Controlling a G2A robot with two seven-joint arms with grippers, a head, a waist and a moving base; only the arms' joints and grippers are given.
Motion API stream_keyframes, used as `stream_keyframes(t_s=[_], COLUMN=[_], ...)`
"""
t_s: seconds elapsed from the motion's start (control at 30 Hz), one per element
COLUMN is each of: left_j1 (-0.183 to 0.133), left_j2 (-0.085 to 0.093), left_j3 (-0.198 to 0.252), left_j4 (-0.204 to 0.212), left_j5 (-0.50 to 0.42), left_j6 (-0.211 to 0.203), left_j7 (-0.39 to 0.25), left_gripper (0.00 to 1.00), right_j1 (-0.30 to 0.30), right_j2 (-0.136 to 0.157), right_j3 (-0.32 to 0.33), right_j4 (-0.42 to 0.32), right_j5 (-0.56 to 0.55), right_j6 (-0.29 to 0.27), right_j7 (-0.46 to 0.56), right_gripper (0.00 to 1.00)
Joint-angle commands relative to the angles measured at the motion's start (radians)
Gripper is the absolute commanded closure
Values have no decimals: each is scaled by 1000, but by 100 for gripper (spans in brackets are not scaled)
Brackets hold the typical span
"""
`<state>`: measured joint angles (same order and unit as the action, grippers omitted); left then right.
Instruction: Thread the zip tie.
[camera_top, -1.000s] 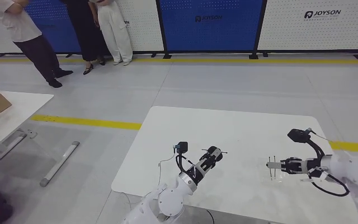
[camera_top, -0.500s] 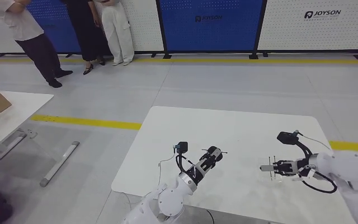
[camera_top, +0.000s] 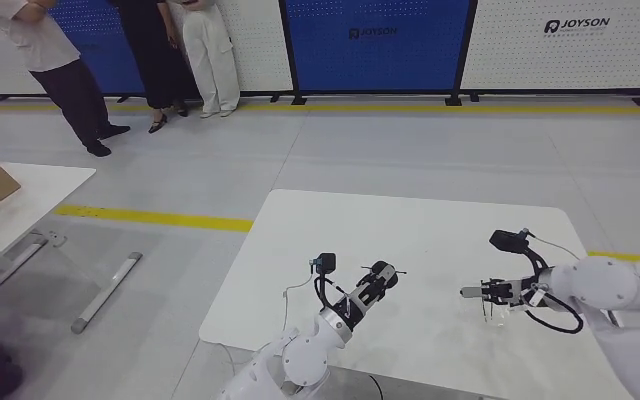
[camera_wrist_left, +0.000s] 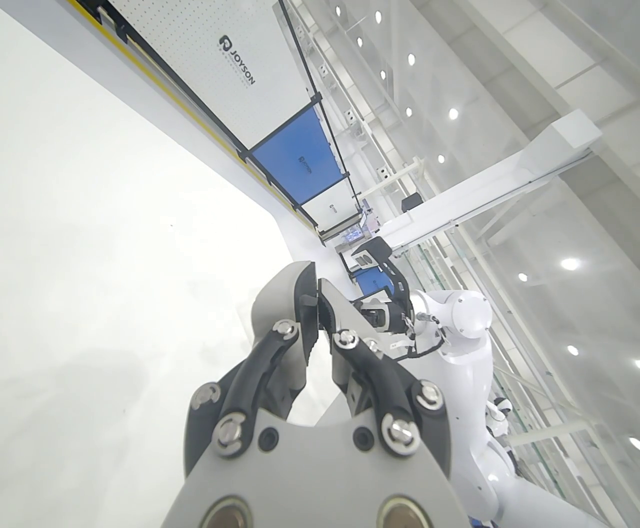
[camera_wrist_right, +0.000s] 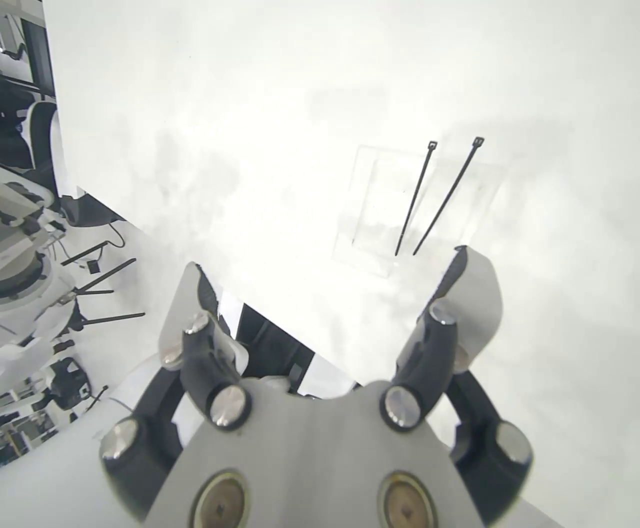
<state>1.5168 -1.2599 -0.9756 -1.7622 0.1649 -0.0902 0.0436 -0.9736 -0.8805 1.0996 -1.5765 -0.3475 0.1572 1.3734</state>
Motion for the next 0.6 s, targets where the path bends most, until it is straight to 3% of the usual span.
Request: stream_keyframes(t_s=[0.0, 0.17, 0.37, 0.4, 0.47, 0.5, 0.57], left_j1=[0, 0, 0, 0, 0, 0, 0], left_j2=[0, 0, 0, 0, 0, 0, 0], left_j3=[0, 0, 0, 0, 0, 0, 0], left_j4=[0, 0, 0, 0, 0, 0, 0], left_j5=[0, 0, 0, 0, 0, 0, 0], left_j6=[0, 0, 0, 0, 0, 0, 0], left_j7=[0, 0, 0, 0, 0, 0, 0], left_gripper=[100, 100, 100, 100, 100, 100, 100], right_j1=[0, -11, 2, 6, 14, 18, 27], right_j2=[0, -2, -5, -6, -9, -10, -14], right_j3=[0, -15, -30, -33, -47, -54, -71], right_j4=[0, -3, -23, -23, -23, -21, -14], right_j5=[0, -30, -74, -79, -97, -109, -125], right_j6=[0, 21, 83, 91, 106, 117, 136], right_j7=[0, -39, -51, -50, -45, -45, -42], right_gripper=[0, 0, 0, 20, 44, 51, 51])
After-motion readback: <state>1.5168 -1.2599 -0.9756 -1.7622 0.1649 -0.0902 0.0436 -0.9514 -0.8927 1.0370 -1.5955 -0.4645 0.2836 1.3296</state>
